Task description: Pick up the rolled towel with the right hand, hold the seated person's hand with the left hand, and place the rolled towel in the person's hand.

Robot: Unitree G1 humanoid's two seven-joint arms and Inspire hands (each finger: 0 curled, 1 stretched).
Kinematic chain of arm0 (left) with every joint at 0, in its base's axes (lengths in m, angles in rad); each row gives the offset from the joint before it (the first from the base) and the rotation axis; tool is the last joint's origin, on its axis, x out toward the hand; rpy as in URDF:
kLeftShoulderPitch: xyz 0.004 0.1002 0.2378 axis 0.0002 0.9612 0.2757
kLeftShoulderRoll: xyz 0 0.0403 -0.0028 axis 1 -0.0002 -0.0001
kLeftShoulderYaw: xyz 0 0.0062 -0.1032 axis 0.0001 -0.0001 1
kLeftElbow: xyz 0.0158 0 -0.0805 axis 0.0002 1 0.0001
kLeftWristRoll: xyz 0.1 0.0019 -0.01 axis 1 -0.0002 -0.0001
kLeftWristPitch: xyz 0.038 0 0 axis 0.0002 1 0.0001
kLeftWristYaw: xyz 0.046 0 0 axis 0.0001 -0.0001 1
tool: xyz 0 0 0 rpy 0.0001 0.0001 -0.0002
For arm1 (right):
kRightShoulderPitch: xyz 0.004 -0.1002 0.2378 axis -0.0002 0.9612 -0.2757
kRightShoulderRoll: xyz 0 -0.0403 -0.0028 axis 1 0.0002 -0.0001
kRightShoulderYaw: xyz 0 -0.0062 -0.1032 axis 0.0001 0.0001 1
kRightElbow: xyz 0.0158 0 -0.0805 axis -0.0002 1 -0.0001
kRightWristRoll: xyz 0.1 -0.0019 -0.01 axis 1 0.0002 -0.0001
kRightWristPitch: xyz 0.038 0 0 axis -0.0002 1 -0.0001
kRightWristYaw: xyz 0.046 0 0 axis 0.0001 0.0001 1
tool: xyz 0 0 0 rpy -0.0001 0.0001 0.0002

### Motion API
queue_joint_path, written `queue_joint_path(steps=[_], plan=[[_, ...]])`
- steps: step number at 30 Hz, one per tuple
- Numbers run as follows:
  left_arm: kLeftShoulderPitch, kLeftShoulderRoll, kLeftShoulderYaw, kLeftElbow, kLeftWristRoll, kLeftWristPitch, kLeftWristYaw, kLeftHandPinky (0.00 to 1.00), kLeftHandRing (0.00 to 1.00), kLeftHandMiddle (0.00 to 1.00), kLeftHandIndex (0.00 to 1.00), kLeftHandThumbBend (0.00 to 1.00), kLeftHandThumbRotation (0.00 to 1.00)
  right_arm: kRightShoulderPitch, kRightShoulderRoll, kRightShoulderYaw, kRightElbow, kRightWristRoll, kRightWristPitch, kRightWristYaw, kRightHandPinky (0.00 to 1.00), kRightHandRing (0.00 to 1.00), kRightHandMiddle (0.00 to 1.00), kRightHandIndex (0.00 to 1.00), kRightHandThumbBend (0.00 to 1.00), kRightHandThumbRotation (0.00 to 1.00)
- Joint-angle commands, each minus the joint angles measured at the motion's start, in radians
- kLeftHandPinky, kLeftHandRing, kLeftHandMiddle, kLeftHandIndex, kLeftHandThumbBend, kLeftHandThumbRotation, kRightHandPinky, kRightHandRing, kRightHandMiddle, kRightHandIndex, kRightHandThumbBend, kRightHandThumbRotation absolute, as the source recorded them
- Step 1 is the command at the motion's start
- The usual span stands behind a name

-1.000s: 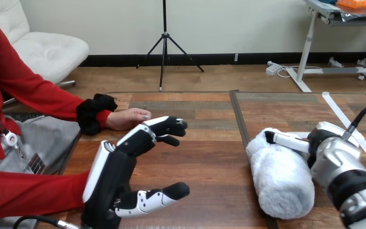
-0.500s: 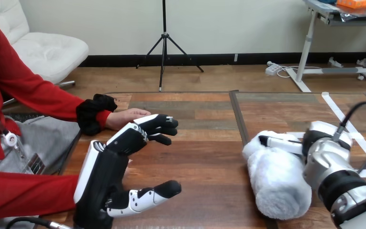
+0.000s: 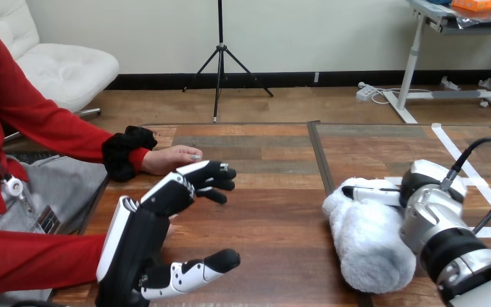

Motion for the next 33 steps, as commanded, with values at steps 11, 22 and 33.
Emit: queue_joint_path(steps=[11,22,33], plan=[[-0.022,-0.023,0.014,-0.046,0.026,-0.015,0.017,0.61,0.69,0.74,0.74,0.76,0.43,0.046,0.106,-0.052,-0.038,0.099,-0.055,-0.103,0.22,0.32,0.44,0.69,0.85,0.02],[-0.027,-0.032,0.023,-0.032,0.055,-0.016,0.031,0.61,0.69,0.73,0.73,0.77,0.43,0.06,0.065,-0.021,-0.061,0.069,-0.185,-0.173,0.22,0.33,0.45,0.57,0.79,0.0],[-0.037,-0.03,0.012,-0.017,0.054,-0.013,0.03,0.62,0.7,0.74,0.74,0.77,0.43,0.056,0.033,-0.047,-0.114,0.076,-0.229,-0.187,0.33,0.45,0.54,0.51,0.71,0.0]])
